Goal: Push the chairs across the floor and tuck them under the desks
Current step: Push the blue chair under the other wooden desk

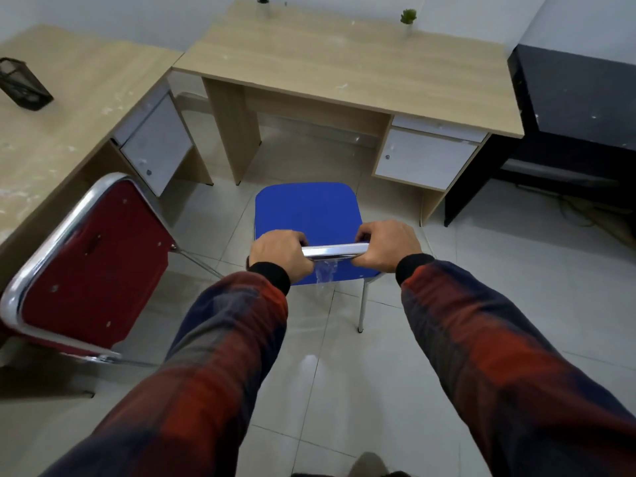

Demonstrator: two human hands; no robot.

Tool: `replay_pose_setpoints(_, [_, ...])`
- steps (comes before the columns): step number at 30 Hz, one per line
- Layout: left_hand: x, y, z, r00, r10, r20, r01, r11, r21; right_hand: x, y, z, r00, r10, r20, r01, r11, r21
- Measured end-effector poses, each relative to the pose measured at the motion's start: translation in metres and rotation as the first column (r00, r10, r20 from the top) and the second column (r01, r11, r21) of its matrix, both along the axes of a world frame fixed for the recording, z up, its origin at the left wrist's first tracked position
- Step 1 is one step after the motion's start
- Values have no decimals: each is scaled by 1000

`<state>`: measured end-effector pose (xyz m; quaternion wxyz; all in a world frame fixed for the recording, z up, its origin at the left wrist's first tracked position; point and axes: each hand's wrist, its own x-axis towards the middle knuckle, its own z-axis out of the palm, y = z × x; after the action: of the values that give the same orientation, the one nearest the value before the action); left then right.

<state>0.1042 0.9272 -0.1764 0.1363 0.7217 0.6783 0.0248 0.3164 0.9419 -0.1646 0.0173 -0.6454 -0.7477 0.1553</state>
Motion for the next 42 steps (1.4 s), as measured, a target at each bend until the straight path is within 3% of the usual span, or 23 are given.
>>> replay_pose_setpoints(9, [21,59,2,997,75,-4,-75,997,-31,23,68,-5,997,69,-37,-69,998,7])
replay_pose_setpoints(17, [64,81,8,978,161,-135,-179,974,-136,59,105,2,982,179,-53,-180,983,-21])
replay_pose_setpoints(20, [90,82,7,987,131,-89,-143,979,-146,84,116,0,978,206,-35,-207,977,-40])
replay_pose_setpoints(24, [96,78,11,984,97,146,-78,988,-135,98,120,-1,980,200,-24,-200,980,-13])
replay_pose_setpoints(27, [79,76,8,953,187,239,-162,979,-124,83,113,-5,975,224,-5,-224,975,9])
replay_pose_setpoints(33, [81,92,13,959,270,88,-264,961,-77,74,119,-1,983,169,76,-166,985,-42])
replay_pose_setpoints(42, [20,132,11,966,236,103,-231,971,-53,16,139,-5,993,89,73,-85,995,-50])
